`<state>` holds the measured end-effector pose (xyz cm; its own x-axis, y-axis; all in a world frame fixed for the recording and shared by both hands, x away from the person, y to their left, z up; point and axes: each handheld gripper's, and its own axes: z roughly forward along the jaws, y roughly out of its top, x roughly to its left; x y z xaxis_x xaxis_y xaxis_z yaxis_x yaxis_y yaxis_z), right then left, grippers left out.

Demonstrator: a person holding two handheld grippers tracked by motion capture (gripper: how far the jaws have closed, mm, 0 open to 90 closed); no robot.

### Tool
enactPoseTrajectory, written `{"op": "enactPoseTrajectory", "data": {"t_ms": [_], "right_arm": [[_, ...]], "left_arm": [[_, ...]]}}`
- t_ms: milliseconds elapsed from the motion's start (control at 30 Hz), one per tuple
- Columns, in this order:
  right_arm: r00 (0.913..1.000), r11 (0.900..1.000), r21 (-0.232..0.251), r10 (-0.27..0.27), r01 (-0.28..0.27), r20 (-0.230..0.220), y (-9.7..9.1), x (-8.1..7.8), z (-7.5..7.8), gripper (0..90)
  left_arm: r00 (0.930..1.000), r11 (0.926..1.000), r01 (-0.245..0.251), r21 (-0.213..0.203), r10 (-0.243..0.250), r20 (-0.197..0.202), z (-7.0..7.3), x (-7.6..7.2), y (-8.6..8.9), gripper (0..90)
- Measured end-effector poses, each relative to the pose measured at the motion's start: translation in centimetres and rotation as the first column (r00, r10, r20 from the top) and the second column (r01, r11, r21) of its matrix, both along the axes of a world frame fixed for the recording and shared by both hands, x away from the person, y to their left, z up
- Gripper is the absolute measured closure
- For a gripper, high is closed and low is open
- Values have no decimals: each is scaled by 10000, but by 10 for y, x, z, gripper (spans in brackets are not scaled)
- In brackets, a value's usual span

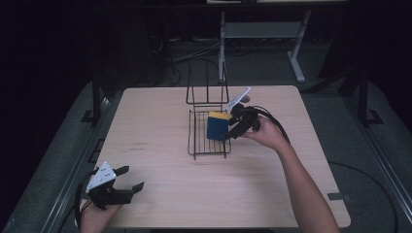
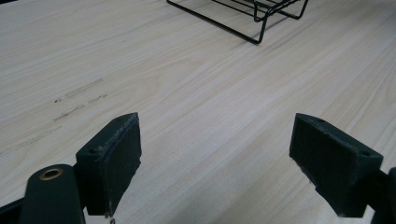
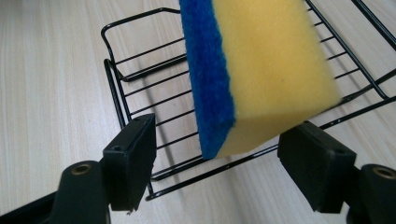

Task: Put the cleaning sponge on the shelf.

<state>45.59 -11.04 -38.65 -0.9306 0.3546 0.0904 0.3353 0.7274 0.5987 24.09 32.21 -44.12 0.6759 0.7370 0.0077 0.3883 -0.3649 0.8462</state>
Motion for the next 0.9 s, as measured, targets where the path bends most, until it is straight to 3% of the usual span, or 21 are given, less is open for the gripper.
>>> {"op": "enactPoseTrajectory", "data": {"t_ms": [900], "right_arm": [[9991,9991,-56,-423,424,50,-29,-21,4,257]], "left_arm": [[10000,10000,9,32,-9,32,1,-2,1,162]]}}
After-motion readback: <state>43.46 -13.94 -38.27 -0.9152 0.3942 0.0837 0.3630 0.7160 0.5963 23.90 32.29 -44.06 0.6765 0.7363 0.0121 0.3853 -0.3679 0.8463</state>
